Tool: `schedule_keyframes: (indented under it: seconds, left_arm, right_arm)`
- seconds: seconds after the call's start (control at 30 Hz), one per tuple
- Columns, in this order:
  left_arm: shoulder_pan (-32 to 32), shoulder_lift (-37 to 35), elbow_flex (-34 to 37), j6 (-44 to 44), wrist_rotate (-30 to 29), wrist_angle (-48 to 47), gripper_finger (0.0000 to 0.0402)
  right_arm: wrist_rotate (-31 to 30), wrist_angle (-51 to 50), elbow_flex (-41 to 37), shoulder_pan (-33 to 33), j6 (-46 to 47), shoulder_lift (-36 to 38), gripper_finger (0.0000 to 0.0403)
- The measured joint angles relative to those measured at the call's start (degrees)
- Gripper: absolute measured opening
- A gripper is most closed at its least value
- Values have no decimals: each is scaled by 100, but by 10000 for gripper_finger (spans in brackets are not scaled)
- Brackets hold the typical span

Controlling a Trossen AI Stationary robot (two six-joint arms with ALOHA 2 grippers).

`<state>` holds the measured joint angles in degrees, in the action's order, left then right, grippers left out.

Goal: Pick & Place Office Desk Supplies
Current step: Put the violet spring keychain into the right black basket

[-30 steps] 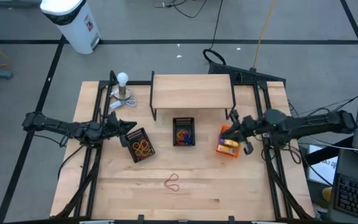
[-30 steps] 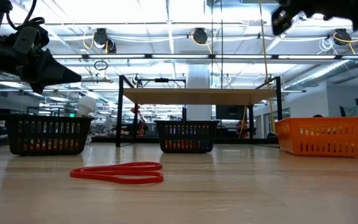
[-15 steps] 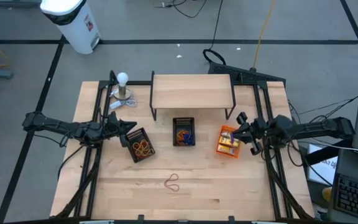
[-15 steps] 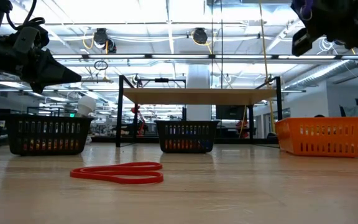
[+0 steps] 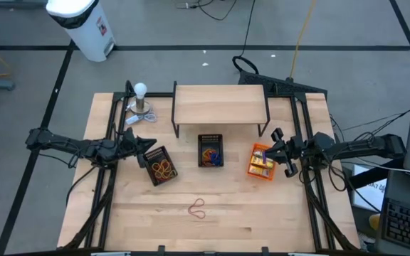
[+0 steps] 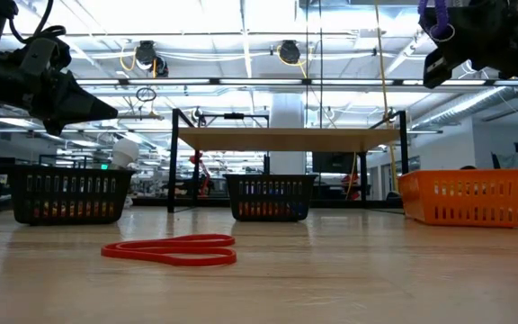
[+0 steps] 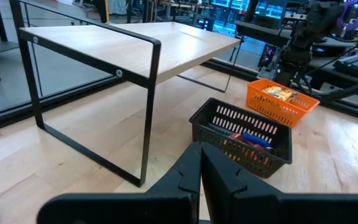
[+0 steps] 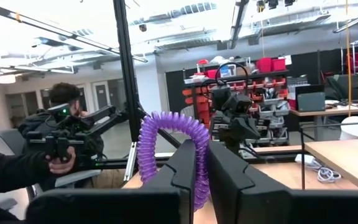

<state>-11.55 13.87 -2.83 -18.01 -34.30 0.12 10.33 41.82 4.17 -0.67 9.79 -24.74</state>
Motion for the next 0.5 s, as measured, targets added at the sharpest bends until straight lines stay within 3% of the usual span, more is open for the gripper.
schedule_keyframes:
  seconds: [0.5]
  left_arm:
    - [2,2,0,-29,-34,-4,10]
  right_arm:
    - [17,-48,-18,0,-129,-1,17]
